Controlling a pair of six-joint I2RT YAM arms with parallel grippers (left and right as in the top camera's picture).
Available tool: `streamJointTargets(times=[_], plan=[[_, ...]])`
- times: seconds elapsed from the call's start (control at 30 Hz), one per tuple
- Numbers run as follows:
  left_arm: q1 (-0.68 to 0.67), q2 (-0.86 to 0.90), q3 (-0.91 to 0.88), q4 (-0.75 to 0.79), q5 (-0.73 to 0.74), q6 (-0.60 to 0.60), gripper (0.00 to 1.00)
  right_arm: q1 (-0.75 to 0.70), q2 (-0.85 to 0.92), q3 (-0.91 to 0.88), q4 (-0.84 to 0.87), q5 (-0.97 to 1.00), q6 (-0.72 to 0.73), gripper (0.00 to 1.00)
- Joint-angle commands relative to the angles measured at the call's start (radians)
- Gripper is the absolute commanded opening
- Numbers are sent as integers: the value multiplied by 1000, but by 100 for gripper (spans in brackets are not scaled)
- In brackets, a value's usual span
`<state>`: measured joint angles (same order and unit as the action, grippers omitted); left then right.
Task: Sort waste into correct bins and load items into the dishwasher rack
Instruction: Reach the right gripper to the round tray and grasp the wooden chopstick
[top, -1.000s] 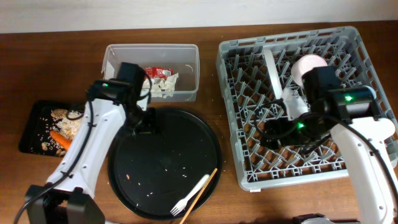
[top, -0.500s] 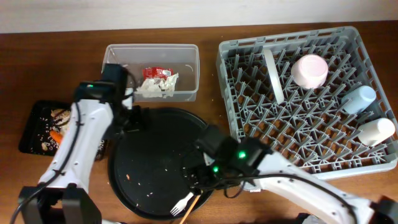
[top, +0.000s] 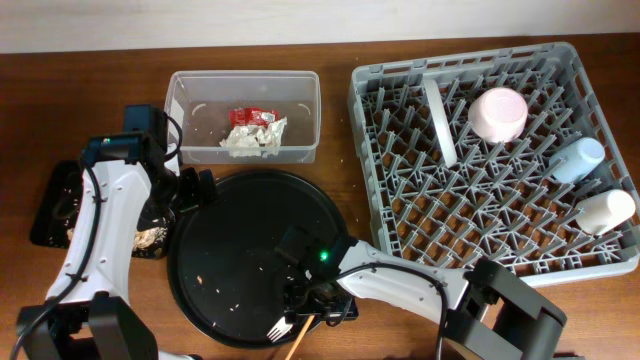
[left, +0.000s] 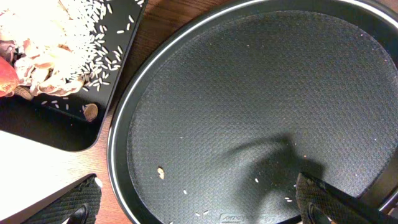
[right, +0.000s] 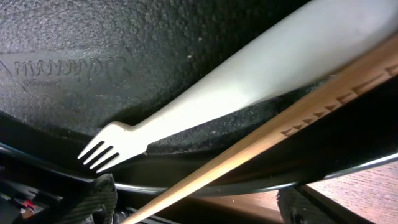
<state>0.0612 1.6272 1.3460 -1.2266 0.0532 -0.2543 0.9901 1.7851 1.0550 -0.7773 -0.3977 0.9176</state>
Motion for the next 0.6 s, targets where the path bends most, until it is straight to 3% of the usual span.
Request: streamJointTargets(times=[0.0,0.23,0.57], plan=[[0,-1,-9,0,10,-11,99,3,7,-2,7,29,8,80],[0,-1,-24,14,11,-11,99,-38,-53,124,-154,164,-47,80],[0,-1,-24,14,11,-11,99,13,31,123,-111,140,-42,80]])
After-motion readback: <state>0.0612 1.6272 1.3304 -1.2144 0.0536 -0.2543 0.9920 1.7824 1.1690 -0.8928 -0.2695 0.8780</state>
